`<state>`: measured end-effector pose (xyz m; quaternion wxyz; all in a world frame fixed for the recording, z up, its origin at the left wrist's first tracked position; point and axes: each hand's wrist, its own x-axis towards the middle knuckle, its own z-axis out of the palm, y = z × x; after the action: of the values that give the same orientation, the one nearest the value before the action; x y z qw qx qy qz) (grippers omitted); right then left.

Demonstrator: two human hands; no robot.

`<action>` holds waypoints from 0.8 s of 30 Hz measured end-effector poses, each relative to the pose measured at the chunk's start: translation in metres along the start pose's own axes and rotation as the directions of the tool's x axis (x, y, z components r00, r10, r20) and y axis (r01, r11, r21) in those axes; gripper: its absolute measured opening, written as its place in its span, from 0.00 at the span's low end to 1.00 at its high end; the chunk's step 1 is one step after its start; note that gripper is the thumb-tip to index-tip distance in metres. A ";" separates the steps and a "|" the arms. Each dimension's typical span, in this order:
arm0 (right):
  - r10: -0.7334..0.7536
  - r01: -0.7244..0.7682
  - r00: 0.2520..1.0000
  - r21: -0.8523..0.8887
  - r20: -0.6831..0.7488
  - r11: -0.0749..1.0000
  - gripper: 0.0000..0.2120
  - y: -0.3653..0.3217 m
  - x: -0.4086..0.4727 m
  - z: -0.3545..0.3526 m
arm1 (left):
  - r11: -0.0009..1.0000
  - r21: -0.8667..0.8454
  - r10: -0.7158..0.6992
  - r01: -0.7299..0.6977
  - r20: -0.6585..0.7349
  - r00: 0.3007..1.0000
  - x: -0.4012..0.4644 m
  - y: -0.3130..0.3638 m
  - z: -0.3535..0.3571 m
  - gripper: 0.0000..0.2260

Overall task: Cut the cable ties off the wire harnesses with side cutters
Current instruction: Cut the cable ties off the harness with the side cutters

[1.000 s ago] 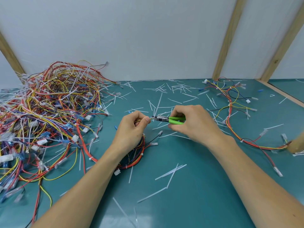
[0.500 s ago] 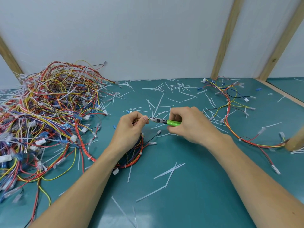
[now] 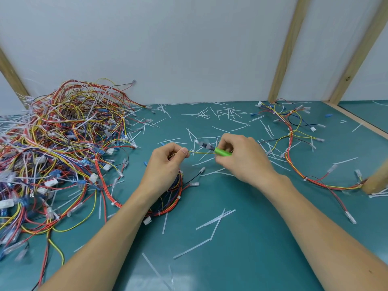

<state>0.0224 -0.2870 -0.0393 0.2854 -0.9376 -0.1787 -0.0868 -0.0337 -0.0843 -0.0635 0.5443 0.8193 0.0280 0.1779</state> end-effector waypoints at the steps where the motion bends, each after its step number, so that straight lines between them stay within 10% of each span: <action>1: 0.035 -0.034 0.999 0.028 -0.035 0.999 0.09 0.001 0.001 0.000 | 1.000 -0.007 -0.006 0.006 -0.015 1.000 0.001 -0.001 0.000 0.11; 9: 0.165 -0.142 0.985 -0.329 0.043 0.934 0.24 0.012 0.002 0.009 | 0.990 -0.138 -0.050 0.032 -0.126 0.991 0.006 -0.004 0.000 0.11; 24: 0.239 -0.202 0.970 -0.376 0.054 0.904 0.28 0.022 0.002 0.002 | 0.914 -0.398 -0.050 -0.082 -0.312 0.949 0.006 0.010 -0.009 0.11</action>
<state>0.0333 -0.3027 -0.0511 0.1034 -0.9917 -0.0659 -0.0397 -0.0324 -0.0794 -0.0497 0.6893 0.6497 0.0702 0.3128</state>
